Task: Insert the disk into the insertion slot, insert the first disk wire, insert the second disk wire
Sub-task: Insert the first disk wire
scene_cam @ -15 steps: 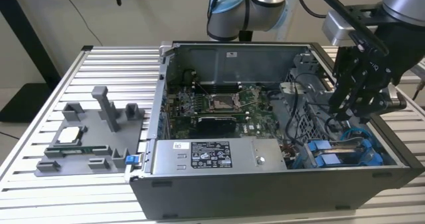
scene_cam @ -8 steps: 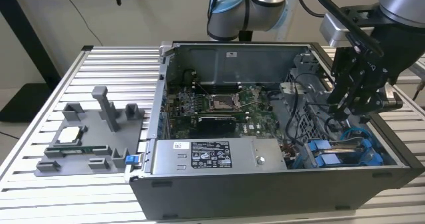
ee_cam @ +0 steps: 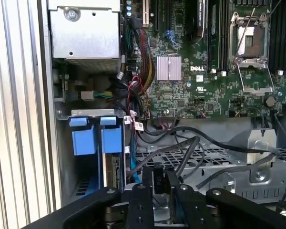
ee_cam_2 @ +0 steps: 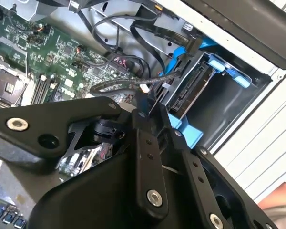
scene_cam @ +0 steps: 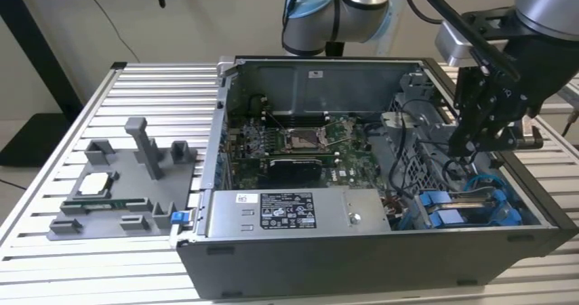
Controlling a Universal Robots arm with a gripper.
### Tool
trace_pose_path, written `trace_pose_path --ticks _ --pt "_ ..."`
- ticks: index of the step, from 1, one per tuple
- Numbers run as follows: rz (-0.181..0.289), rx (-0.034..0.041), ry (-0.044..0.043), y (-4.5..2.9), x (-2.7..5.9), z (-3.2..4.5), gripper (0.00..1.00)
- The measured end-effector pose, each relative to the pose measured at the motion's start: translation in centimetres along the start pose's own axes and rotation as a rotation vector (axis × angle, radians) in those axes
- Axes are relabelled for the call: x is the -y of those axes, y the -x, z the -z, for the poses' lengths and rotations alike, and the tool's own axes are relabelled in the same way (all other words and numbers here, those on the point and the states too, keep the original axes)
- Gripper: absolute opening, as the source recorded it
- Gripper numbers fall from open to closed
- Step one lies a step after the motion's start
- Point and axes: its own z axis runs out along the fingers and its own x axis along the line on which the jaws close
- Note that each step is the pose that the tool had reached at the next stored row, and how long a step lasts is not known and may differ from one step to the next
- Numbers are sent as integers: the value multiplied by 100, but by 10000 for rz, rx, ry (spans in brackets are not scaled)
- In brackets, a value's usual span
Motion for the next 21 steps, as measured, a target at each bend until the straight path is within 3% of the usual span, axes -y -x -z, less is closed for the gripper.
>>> trace_pose_path --ticks 4,10,14,17,18,21 --pt "0 43 -16 -2 -1 -11 100" --pt "-12 265 -9 -1 -1 -6 100" --pt "-11 363 -32 -2 -1 -20 100" --pt "-10 395 -51 -3 -2 -24 100" --pt "-10 397 -53 -3 -2 -25 0" --pt "-10 399 -54 -3 -2 -26 0"
